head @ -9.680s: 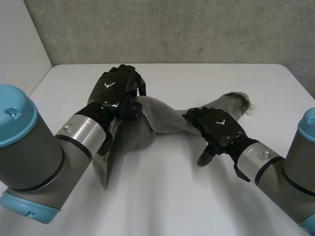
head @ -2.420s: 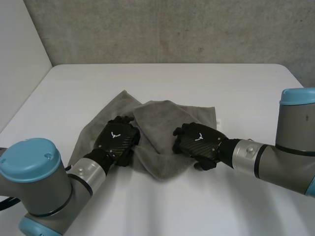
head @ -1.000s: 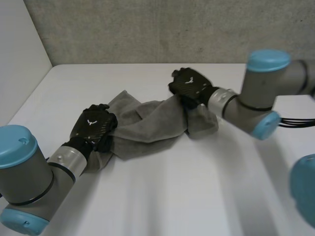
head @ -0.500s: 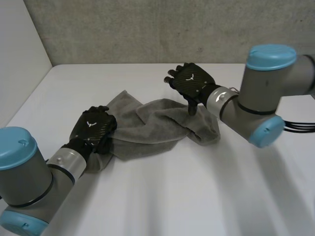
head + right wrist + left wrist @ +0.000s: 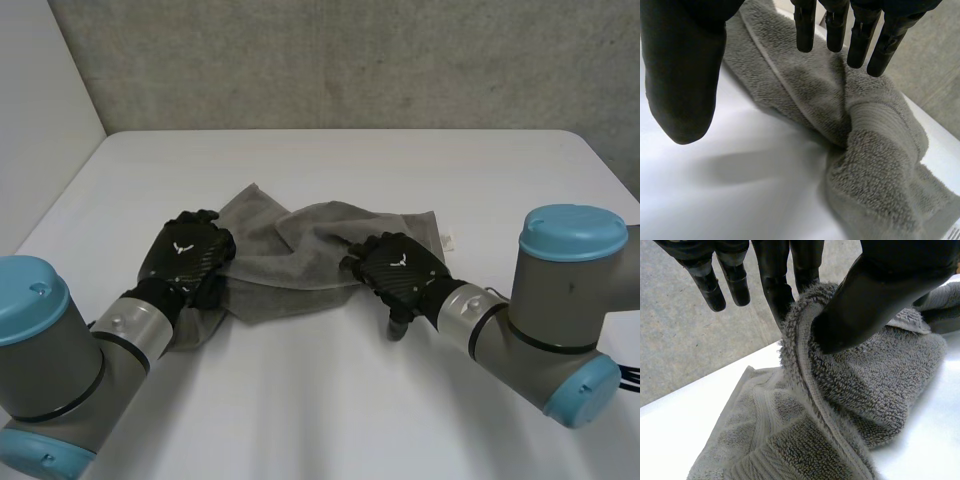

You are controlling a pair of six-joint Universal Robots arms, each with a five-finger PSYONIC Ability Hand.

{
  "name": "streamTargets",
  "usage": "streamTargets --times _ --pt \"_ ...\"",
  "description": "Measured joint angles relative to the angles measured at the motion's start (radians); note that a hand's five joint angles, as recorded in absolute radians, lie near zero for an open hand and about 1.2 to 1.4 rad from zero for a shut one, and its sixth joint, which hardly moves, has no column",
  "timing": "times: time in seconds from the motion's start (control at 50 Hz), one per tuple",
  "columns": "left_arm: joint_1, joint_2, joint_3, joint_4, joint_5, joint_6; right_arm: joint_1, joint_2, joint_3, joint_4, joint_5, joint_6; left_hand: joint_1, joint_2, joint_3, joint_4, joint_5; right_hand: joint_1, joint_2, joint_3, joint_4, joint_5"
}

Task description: Fold the towel.

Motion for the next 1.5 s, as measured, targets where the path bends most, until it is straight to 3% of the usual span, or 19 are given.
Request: streamTargets --times 0.46,0.78,1.08,1.28,1.5 --pt "-0.001 0.005 -0.008 -0.001 0.001 0.000 0.016 0.307 -0.336 -0.014 0.025 0.063 0.000 0.000 0.000 0.000 0.000 0.171 0.194 0.000 0.000 0.177" --pt "0.000 0.003 -0.008 -0.001 0.001 0.001 0.016 0.339 -0.400 -0.019 0.026 0.064 0.000 0.000 0.000 0.000 0.000 0.945 0.907 0.000 0.000 0.938" --pt "0.001 0.005 -0.008 -0.001 -0.001 0.001 -0.004 0.175 -0.343 0.071 0.006 0.056 0.000 0.000 0.000 0.000 0.000 0.990 0.951 0.000 0.000 0.978" --pt "-0.007 0.009 -0.017 -0.002 0.001 0.001 -0.085 -0.084 -0.090 0.288 -0.100 -0.019 0.000 0.000 0.000 0.000 0.000 0.990 0.951 0.000 0.000 0.978" --pt "-0.023 0.006 -0.021 -0.001 -0.001 0.001 -0.231 -0.199 0.156 0.225 -0.154 -0.062 0.000 0.000 0.000 0.000 0.000 0.990 0.951 0.000 0.000 0.978"
